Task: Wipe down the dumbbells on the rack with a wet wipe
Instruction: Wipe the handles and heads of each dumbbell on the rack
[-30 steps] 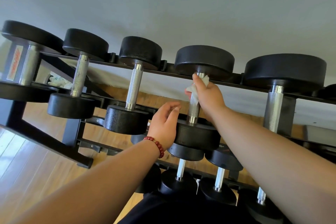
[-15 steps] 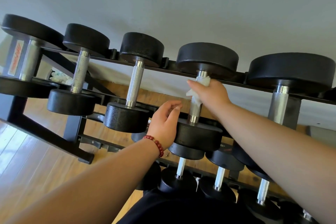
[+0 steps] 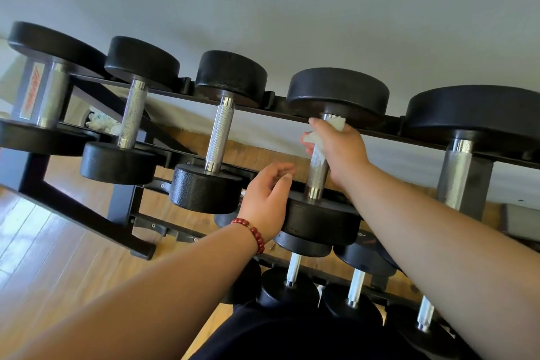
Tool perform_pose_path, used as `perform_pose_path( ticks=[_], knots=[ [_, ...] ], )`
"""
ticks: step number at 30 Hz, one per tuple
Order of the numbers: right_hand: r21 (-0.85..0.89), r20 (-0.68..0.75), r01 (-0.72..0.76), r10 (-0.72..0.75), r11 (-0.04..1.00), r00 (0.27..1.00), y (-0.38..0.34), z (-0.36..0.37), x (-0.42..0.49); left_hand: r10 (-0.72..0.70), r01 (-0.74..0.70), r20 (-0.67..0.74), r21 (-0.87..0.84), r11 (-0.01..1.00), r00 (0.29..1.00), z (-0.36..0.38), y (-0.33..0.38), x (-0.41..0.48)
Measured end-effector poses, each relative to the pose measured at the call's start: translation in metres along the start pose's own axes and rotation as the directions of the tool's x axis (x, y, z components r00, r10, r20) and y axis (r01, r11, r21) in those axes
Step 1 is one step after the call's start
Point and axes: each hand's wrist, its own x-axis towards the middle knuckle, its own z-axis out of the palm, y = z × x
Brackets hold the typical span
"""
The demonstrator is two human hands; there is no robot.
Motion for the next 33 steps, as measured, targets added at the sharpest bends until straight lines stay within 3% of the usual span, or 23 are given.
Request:
perform_pose_path(
  ticks=[4,10,15,20,27,33],
  knots=[
    [-0.227,0.104,-0.005,0.029,0.974,0.994,0.013,-0.013,-0.005,-0.017,0.017,0.001,-0.024,1.0,1.0,0.0,0.0,0.0],
    [-0.089,0.068,0.012,-0.006,0.996,0.998,-0.003,-0.004,0.005,-0.011,0.011,0.005,-0.023,1.0,1.0,0.0,0.0,-0.001],
    [-0.306,0.153,0.017,0.031,0.952,0.988,0.015,-0.015,-0.009,-0.006,0.006,0.002,-0.018,1.0,1.0,0.001,-0.002,0.0],
    [-0.176,0.132,0.006,0.018,0.984,0.991,0.007,-0.009,0.002,0.0,0.0,0.002,-0.015,1.0,1.0,0.001,-0.002,-0.001],
    [-0.404,0.21,-0.028,0.122,0.914,0.97,0.029,-0.02,-0.008,0.023,-0.023,-0.008,-0.013,1.0,1.0,0.0,-0.001,-0.001],
    [-0.562,0.174,0.118,-0.023,0.818,0.984,0.021,-0.025,-0.023,0.027,-0.027,-0.004,0.001,1.0,1.0,0.001,-0.001,-0.001]
  ],
)
